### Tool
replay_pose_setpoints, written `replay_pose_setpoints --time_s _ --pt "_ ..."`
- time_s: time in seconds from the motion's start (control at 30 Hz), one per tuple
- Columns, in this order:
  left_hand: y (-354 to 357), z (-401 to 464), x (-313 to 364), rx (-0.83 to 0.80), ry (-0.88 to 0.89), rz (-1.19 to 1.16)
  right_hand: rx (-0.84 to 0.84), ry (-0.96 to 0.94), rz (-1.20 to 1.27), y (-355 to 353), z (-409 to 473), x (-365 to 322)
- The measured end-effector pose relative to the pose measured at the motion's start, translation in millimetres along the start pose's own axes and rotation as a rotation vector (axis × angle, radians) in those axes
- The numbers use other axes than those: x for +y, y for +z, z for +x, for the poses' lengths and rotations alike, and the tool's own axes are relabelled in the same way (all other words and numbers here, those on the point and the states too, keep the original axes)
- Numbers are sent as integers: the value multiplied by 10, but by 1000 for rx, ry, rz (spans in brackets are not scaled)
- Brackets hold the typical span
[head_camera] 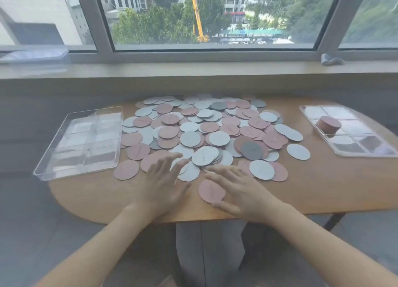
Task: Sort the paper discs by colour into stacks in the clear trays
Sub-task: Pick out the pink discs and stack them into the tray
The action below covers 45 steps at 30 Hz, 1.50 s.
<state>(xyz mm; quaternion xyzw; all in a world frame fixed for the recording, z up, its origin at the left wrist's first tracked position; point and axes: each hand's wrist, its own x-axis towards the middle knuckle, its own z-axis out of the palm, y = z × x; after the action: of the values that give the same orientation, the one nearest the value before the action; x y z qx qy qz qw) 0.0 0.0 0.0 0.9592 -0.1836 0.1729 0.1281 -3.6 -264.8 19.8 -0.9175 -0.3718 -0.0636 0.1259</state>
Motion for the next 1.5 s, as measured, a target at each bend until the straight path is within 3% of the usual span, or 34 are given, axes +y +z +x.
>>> replay_pose_setpoints --time_s 0.13,0.5,0.7,0.9,1.03,1.13,1.27,1.5 --pt "74 -44 -64 -14 -32 -51 -109 -15 10 153 -73 3" --pt "159 -28 -118 33 31 -11 -29 -7 95 212 -20 71" --pt "135 -48 -113 162 -65 -11 102 -76 19 304 -16 76" --pt "117 -80 -105 175 -72 -19 311 -117 -29 377 104 43" --pt "95 -92 -97 181 -79 -51 529 151 97 295 343 -104" --pt "79 -123 -111 209 -167 -60 531 399 259 319 513 -116" --pt "52 -248 -178 205 -283 -60 500 427 364 358 538 -106" --pt "5 -338 -184 117 -310 -28 433 477 535 299 538 -64"
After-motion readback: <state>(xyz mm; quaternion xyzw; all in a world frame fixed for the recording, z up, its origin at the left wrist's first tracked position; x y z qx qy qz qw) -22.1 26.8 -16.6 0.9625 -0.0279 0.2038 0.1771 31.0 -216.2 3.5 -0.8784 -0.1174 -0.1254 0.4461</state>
